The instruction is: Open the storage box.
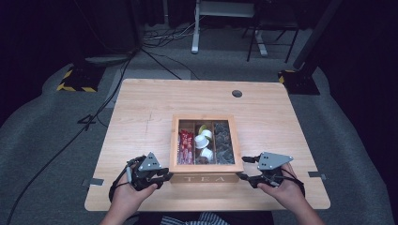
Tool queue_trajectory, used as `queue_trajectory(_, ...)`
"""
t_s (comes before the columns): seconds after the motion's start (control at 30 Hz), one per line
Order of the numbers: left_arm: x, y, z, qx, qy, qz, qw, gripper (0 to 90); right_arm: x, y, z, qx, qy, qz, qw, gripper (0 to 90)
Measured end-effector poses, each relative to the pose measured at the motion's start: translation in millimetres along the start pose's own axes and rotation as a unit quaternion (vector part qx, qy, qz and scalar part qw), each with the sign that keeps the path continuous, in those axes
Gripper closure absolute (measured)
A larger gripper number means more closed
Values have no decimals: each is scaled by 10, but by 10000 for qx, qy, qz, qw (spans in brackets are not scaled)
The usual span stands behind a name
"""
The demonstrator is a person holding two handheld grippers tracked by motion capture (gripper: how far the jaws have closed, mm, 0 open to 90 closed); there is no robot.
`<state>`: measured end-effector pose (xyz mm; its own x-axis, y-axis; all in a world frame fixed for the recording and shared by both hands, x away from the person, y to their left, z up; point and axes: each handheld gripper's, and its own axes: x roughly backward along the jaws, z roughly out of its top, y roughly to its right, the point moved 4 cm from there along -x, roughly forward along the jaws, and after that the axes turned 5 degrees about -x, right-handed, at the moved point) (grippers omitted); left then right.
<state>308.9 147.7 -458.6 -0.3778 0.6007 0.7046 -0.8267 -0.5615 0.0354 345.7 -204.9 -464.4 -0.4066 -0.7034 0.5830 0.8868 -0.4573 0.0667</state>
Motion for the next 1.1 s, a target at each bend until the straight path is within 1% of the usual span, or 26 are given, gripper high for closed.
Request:
queue_trajectory(0.1, 9, -2, 6, 2, 11, -11, 10000, 742, 3, -3, 6, 2, 40, -41, 10000, 395)
queue_trajectory(0.23, 29, -12, 27, -34, 118, 16, 9999, 740, 17, -7, 29, 15, 147, -118, 9998, 380)
queue_trajectory(0.27, 36, -9, 33, -2, 148, 2, 9999, 740, 28, -9, 48, 96, 232, -192, 9995, 377)
queue_trajectory(0.3, 45, -10, 38, 6, 174, -7, 9998, 740, 28, -9, 48, 96, 232, -192, 9995, 377)
queue_trajectory(0.33, 56, -18, 47, -14, 229, -22, 9997, 739, 38, -16, 67, 194, 301, -247, 9991, 379)
queue_trajectory(0.37, 58, -18, 48, 7, 258, -22, 9997, 738, 43, -20, 77, 247, 326, -278, 9988, 380)
queue_trajectory(0.4, 58, -18, 48, 7, 258, -22, 9997, 735, 43, -20, 77, 247, 326, -278, 9988, 380)
queue_trajectory(0.47, 59, -17, 52, 11, 314, 1, 9995, 730, 52, -26, 93, 370, 343, -330, 9982, 383)
queue_trajectory(0.5, 60, -16, 58, 17, 377, 31, 9993, 714, 61, -30, 108, 461, 365, -341, 9977, 396)
queue_trajectory(0.53, 60, -16, 58, 17, 377, 31, 9993, 696, 61, -30, 108, 461, 365, -341, 9977, 396)
queue_trajectory(0.67, 62, -20, 73, 38, 537, 119, 9985, 648, 84, -33, 138, 573, 410, -372, 9968, 409)
queue_trajectory(0.7, 62, -20, 73, 38, 537, 119, 9985, 628, 84, -33, 138, 573, 410, -372, 9968, 409)
queue_trajectory(0.73, 67, -23, 76, 44, 561, 148, 9983, 628, 88, -35, 145, 593, 414, -387, 9966, 412)
queue_trajectory(0.77, 72, -30, 80, 48, 599, 185, 9980, 590, 103, -36, 168, 663, 442, -411, 9960, 422)
queue_trajectory(0.83, 89, -47, 84, 77, 673, 275, 9973, 575, 130, -35, 198, 700, 516, -441, 9952, 436)
queue_trajectory(0.87, 108, -63, 79, 151, 687, 359, 9969, 569, 145, -31, 215, 718, 565, -448, 9948, 443)
queue_trajectory(0.9, 108, -63, 79, 151, 687, 359, 9969, 561, 145, -31, 215, 718, 565, -448, 9948, 443)
queue_trajectory(0.93, 123, -81, 73, 123, 669, 401, 9969, 561, 160, -27, 235, 698, 612, -459, 9946, 448)
queue_trajectory(0.97, 132, -93, 66, 152, 682, 445, 9966, 549, 190, -9, 279, 692, 697, -452, 9941, 457)
queue_trajectory(1.0, 142, -105, 56, 195, 678, 469, 9964, 549, 190, -9, 279, 692, 697, -452, 9941, 457)
queue_trajectory(1.03, 170, -149, 32, 179, 654, 587, 9960, 542, 222, 7, 327, 698, 771, -456, 9935, 469)
queue_trajectory(1.07, 170, -149, 32, 179, 654, 587, 9960, 536, 222, 7, 327, 698, 771, -456, 9935, 469)
queue_trajectory(1.1, 179, -163, 22, 240, 671, 626, 9955, 536, 237, 15, 352, 713, 803, -470, 9931, 475)
